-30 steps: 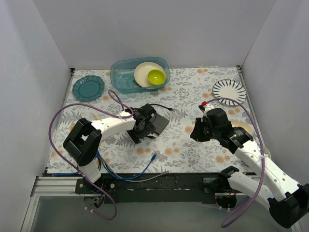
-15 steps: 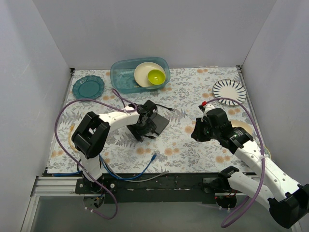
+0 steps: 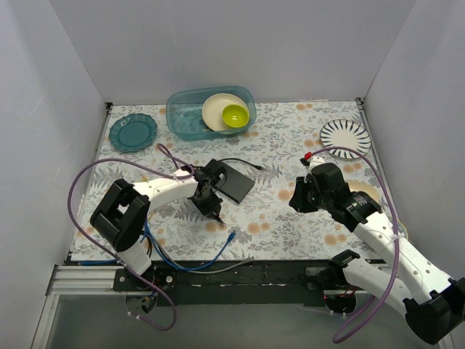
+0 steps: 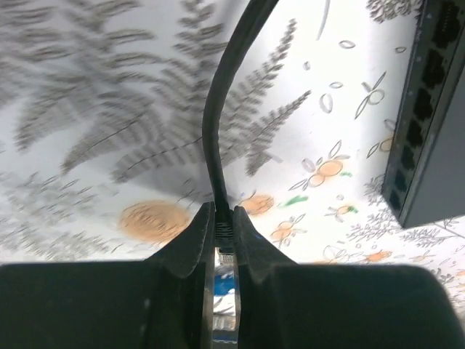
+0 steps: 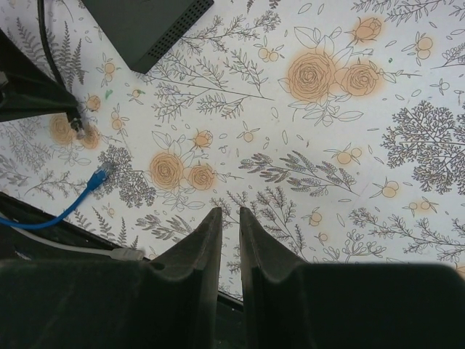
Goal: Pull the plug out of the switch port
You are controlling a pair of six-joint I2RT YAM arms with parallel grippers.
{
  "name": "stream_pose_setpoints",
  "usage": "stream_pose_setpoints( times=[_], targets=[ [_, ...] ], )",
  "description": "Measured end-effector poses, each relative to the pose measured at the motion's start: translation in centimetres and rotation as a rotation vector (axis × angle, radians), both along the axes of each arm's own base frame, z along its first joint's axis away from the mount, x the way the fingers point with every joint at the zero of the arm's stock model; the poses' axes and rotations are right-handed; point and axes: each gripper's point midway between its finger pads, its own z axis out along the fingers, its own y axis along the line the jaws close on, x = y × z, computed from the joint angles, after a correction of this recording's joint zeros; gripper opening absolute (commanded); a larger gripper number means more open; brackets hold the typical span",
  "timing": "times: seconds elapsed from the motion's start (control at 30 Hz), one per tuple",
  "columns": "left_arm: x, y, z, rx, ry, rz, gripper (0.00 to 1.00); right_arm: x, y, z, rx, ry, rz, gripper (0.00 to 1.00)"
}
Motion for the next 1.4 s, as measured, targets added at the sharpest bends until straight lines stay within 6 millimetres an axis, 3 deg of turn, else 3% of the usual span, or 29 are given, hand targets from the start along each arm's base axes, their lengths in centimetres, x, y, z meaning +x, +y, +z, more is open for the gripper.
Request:
stream_pose_setpoints(
  times=[0.1, 0.27, 0.37, 0.47, 0.63, 0.8, 0.83, 0.9, 0.93, 1.03, 1.17, 1.3, 1.4],
  targets=[
    [0.0, 1.1, 1.8, 0.024, -0.045, 0.007, 0.00, 0.0, 0.1, -0.1, -0.003, 0.003, 0.005, 0.24],
    [2.5, 3.3, 9.9, -0.035, -0.275, 0.085, 0.00, -0.2, 0.4, -0.5, -0.012, 0.017, 0.019, 0.24],
    [4.1, 6.8, 14.6, -0.049, -0.410, 0.197, 0.00, -0.3, 0.6, -0.6, -0.016, 0.023, 0.029, 0.24],
    [4.2, 11.0, 17.0, -0.006, -0.486, 0.308, 0.00, -0.5, 0.9, -0.7, -0.019, 0.026, 0.042, 0.24],
    [2.4, 16.3, 17.7, 0.101, -0.488, 0.426, 0.00, -0.8, 1.4, -0.9, -0.023, 0.032, 0.066, 0.24],
    [-0.6, 19.5, 14.3, 0.212, -0.324, 0.485, 0.01, -1.2, 2.0, -1.2, -0.031, 0.041, 0.096, 0.24],
    [-1.4, 19.8, 13.1, 0.225, -0.278, 0.491, 0.25, -1.4, 2.1, -1.2, -0.032, 0.042, 0.103, 0.24],
    [-3.3, 20.2, 10.9, 0.245, -0.185, 0.491, 0.47, -1.5, 2.3, -1.3, -0.035, 0.041, 0.115, 0.24],
    [-4.3, 20.3, 9.7, 0.247, -0.140, 0.498, 0.67, -1.6, 2.3, -1.3, -0.040, 0.038, 0.122, 0.24],
    [-5.4, 20.4, 9.1, 0.240, -0.108, 0.501, 0.95, -1.7, 2.4, -1.3, -0.055, 0.026, 0.137, 0.24],
    [-3.6, 20.2, 11.9, 0.202, -0.206, 0.517, 0.95, -1.6, 2.5, -0.9, -0.067, 0.004, 0.148, 0.24],
    [2.4, 18.7, 16.6, 0.101, -0.386, 0.540, 0.81, -1.4, 2.9, -0.7, -0.075, -0.007, 0.164, 0.24],
    [6.2, 16.2, 17.0, -0.035, -0.464, 0.523, 0.69, -1.2, 3.2, -0.9, -0.083, 0.003, 0.169, 0.24]
  ],
)
